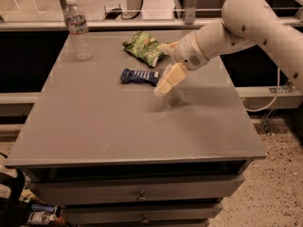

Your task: Pick rxbar blueberry

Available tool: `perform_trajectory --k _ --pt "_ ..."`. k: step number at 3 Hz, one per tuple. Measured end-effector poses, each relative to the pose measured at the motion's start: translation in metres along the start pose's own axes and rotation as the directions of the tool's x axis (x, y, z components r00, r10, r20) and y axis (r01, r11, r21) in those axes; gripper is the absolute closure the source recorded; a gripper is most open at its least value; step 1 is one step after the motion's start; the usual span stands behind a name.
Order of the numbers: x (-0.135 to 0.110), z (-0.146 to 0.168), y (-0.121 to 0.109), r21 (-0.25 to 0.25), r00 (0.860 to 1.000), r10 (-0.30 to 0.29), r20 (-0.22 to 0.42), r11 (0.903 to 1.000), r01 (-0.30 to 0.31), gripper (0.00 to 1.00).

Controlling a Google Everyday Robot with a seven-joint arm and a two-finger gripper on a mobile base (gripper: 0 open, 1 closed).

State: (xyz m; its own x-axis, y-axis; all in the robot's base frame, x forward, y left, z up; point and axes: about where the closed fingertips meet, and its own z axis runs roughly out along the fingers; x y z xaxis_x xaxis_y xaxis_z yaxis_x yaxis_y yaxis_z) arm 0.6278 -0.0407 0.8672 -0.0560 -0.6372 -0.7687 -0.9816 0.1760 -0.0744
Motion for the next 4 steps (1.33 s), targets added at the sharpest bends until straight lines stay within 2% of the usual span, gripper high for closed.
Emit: perform_trajectory --k 2,3,4 --pt "0.003 0.047 -0.008 -0.097 0.998 0.023 0.062 0.9951 -0.017 0.00" --pt "0.003 0.073 -0.011 -0.138 0.994 0.034 0.103 0.9903 -0.020 0.03" --pt "0.001 0.086 -0.011 -0.150 0.991 0.036 0.127 0.9886 -0.016 0.26"
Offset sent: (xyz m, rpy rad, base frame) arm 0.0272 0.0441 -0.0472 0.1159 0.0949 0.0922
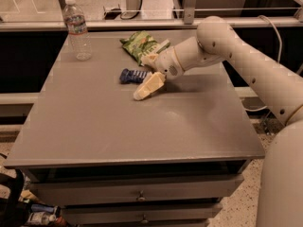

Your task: Pick rxbar blueberry

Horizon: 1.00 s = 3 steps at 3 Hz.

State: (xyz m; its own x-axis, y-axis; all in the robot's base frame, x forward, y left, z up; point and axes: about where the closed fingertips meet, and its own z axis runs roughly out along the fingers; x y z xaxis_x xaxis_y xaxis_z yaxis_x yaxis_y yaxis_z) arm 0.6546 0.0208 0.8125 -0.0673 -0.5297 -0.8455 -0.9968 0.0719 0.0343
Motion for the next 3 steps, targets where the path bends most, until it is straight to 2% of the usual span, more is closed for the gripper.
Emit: perform_trajectory --k 2,3 --pt "-0.0118 -0.0071 0.0005 0.000 1.000 0.000 0.000 1.0000 0.000 0.88" --pt "-0.0120 -0.0073 0.0005 0.000 1.000 0.000 0.000 1.0000 0.000 1.00"
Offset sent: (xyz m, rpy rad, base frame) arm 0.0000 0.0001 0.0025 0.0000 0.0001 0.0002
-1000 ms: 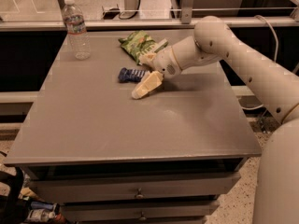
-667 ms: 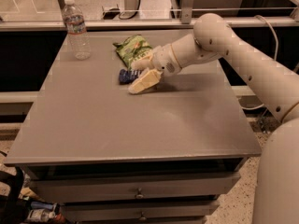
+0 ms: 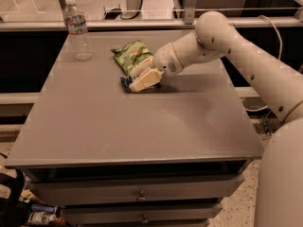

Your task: Pick rxbar blueberry

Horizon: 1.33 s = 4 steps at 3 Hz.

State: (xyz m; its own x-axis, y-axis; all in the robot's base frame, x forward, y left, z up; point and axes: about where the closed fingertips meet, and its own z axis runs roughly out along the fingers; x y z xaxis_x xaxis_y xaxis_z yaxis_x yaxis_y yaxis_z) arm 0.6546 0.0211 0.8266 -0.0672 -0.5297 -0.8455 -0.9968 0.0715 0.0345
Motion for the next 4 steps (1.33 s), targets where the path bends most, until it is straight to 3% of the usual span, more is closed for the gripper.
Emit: perform_trajectory --k 1,2,3,4 --pt "-0.005 -0.002 0.001 0.003 1.000 -0.008 -0.012 1.0000 0.008 1.00" --pt "-0.028 -0.015 0.004 0.020 0.996 -0.042 -0.073 0.9989 0.044 1.00" --pt "-0.067 -0.041 0.009 0.059 0.985 -0.102 -0.141 0.9921 0.111 1.00" --pt "-0.092 -0.057 0.008 0.077 0.975 -0.148 -0.165 0.9838 0.162 1.00"
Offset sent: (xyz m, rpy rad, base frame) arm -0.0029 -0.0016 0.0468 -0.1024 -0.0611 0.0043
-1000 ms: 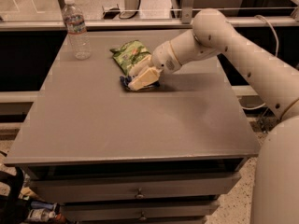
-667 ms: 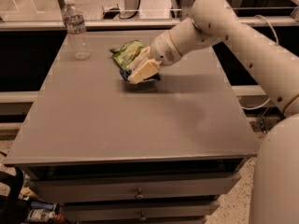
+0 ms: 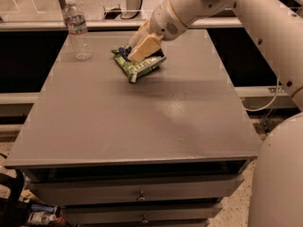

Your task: Pick rxbar blueberry

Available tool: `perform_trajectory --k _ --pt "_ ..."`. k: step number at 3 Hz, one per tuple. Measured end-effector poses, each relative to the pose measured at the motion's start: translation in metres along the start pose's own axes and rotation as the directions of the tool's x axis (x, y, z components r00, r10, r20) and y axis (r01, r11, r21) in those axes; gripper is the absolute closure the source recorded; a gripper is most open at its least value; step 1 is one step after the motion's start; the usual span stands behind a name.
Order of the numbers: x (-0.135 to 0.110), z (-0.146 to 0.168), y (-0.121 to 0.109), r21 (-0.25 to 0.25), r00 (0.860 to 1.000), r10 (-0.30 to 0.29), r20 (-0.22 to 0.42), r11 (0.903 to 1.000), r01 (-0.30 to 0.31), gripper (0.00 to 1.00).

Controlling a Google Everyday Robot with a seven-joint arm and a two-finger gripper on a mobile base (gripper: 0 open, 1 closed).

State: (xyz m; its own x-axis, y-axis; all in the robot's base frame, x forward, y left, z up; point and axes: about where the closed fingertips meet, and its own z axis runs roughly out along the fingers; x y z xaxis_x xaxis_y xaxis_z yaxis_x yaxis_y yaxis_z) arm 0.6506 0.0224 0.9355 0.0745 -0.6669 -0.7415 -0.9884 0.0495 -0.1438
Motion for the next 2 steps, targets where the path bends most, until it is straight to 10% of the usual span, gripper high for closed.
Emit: perform_trajectory --k 2 --pt "-0.036 -0.024 -0.001 0.043 0.987 -0.141 0.077 0.9895 0.138 1.00"
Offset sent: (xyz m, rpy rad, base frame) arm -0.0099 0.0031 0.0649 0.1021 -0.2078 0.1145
